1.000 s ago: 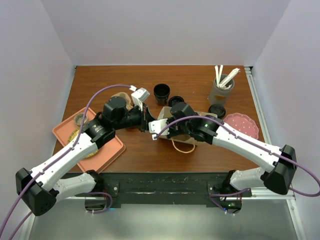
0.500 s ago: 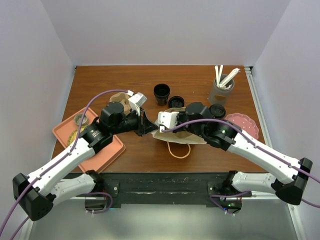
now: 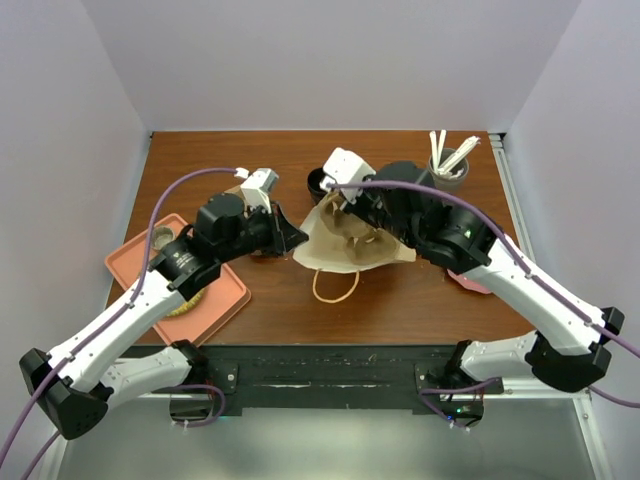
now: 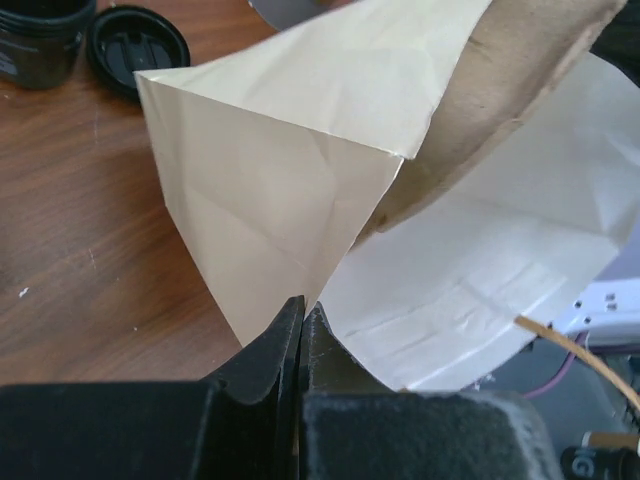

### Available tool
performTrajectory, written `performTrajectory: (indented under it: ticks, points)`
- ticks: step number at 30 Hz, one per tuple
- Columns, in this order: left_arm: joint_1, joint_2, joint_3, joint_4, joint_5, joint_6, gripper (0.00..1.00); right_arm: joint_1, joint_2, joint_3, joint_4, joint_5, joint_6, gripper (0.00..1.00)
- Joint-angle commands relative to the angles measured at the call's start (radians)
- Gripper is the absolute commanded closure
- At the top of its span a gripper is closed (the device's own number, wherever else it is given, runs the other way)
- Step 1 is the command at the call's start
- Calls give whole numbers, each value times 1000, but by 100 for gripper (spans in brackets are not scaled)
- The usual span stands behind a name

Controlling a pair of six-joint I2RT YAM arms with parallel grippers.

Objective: Pack the takeout coffee

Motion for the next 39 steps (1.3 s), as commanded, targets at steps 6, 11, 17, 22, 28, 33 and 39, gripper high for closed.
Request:
performTrajectory:
  ticks: [6, 11, 17, 22, 28, 33, 39]
  points:
    - [-1, 43, 161, -208, -112, -261, 100, -13, -53, 88, -7, 98, 234, 100]
    - [0, 63, 202, -175, -57, -310, 100, -14, -211, -163, 121, -115, 191, 100]
    - [-1, 132, 313, -313, -57, -253, 99, -14, -267, -234, 182, -169, 196, 100]
    - [0, 186, 373, -376, -35, -92, 85, -14, -221, -205, 196, -198, 137, 100]
    - [-1, 281, 552, -404, -58, 116, 100, -14, -199, -187, 89, -349, 136, 100]
    - [0, 328, 563, -326, 23, 224, 100, -14, -127, -135, -23, -362, 136, 100]
    - [0, 321, 511, -249, 114, 276, 100, -14, -67, -138, -25, -317, 168, 100]
